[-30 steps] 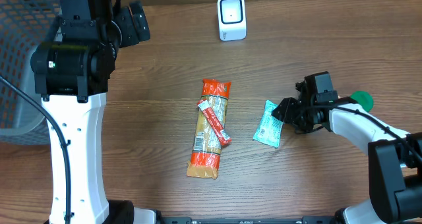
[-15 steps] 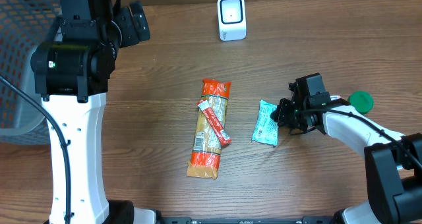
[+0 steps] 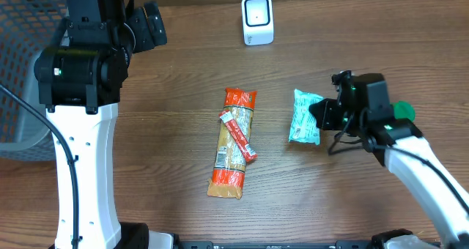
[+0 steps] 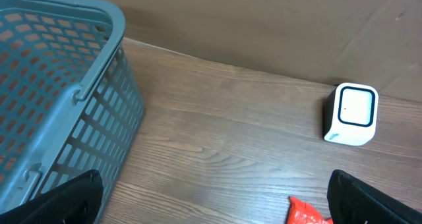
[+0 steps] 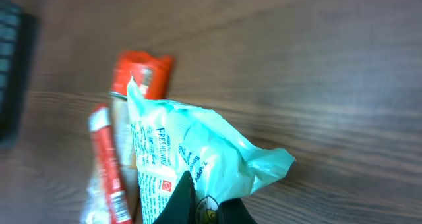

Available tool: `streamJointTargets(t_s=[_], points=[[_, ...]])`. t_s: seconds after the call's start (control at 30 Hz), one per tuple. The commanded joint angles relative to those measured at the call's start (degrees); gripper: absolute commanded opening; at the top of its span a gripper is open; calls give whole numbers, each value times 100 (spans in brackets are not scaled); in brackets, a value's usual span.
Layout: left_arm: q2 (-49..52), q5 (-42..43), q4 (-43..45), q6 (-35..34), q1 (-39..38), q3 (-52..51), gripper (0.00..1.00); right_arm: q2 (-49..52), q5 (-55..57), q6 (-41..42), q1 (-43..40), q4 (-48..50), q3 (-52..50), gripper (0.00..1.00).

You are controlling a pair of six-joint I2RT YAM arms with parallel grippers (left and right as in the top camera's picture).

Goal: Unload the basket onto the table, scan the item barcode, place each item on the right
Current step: 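Lift the wipes packet and carry it toward the white scanner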

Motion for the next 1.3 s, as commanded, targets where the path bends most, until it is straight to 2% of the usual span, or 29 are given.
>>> streamJointTargets(t_s=[0.0,0.3,0.5,0.83,0.93,1.07,1.27], points=[[-17,-59,2,107,22,55,100,-393,-63,-212,-15,-289,396,3],[-17,-59,2,107,22,55,100,-404,1049,-540,2,-2450,2402,4],[-17,-59,2,107,22,55,100,-184,1095,-577,2,-3515,3985,3],[-17,-59,2,107,22,55,100,1716,1097,-1161,103,-5672,7674,3],[-17,-59,2,107,22,55,100,2194,1097,-1263,262,-5689,8258,3],[-17,-59,2,107,22,55,100,2645,1331,-1408,540,-5222,8317,3],[-17,-59,2,107,22,55,100,3423,2881,-1878,1095,-4048,8314,3]])
